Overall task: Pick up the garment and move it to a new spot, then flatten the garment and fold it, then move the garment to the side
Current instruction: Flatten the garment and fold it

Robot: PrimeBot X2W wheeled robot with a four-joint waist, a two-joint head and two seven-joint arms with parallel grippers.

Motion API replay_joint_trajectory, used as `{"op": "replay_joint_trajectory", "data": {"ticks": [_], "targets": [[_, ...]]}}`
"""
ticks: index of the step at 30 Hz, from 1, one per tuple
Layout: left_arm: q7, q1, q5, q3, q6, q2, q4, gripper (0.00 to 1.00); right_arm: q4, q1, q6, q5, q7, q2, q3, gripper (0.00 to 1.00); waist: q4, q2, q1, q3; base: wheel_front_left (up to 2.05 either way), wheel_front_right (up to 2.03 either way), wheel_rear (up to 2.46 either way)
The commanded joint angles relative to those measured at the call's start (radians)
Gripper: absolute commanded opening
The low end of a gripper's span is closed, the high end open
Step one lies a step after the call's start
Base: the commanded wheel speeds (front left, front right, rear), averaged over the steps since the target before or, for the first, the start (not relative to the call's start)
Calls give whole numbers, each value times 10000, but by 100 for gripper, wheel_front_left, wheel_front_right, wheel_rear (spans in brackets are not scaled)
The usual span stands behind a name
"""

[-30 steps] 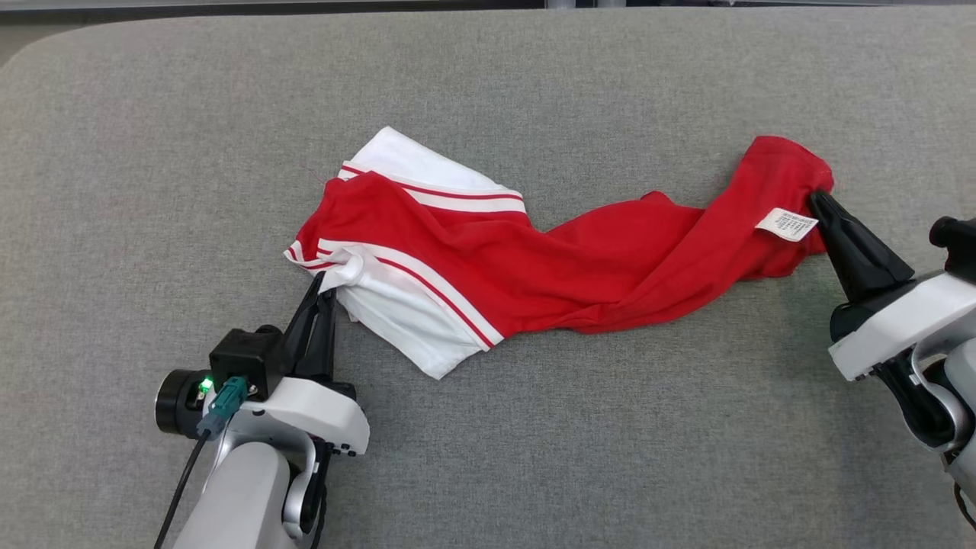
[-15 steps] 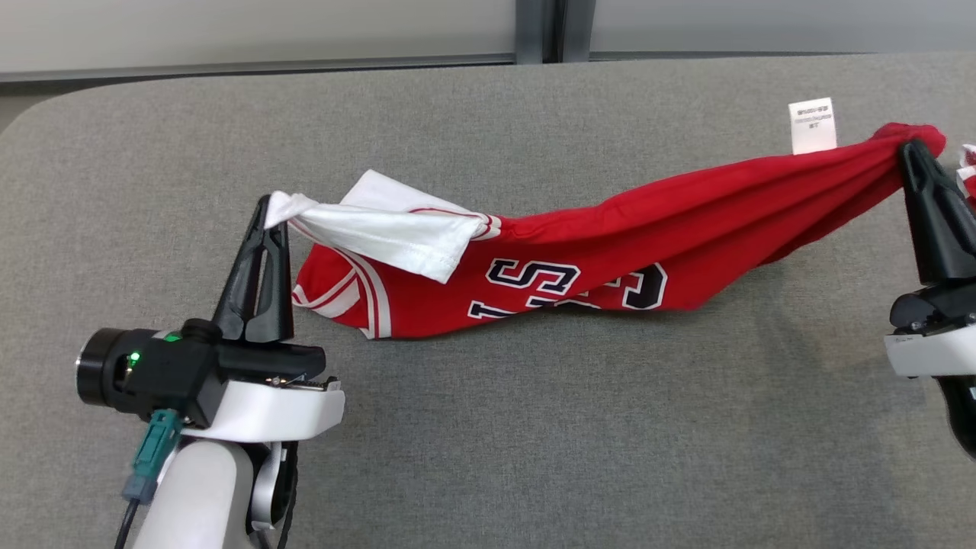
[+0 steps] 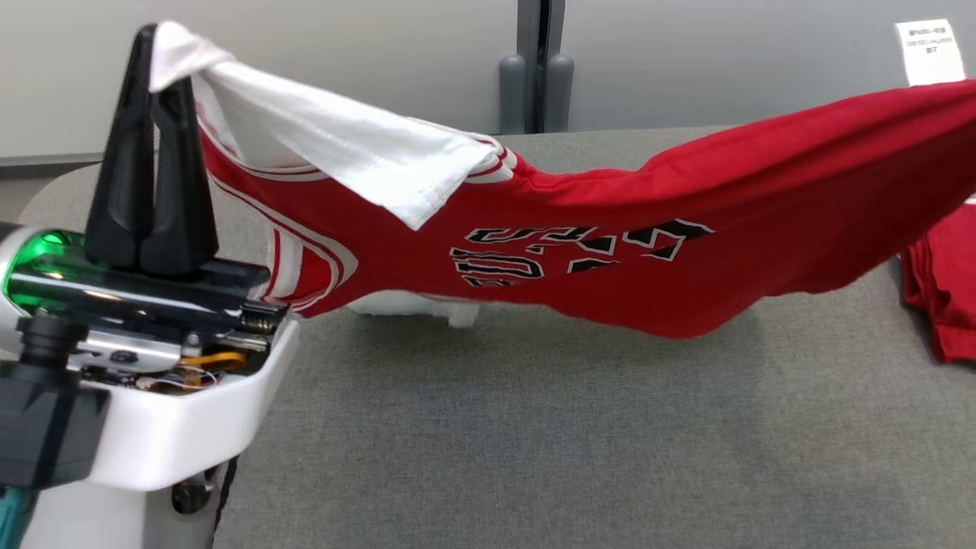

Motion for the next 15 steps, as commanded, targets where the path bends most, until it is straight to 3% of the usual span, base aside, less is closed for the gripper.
{"op": "replay_joint_trajectory", "data": {"ticks": [1,8,15], "targets": [[179,-394,140,89,-88,165,-238,0,-377,200,0,-87,217,112,-246,0,-86,0,0,-313,0,0,0],[718,-890,13,90,-232,361,-562,0,-1070,459,-1,-123,673,425,-637,0,-220,0,0,-637,0,0,0],[886,-1300,-306,20,-371,310,-18,0,-1018,249,-1,45,885,664,-597,0,-190,0,0,-436,0,0,0]]}}
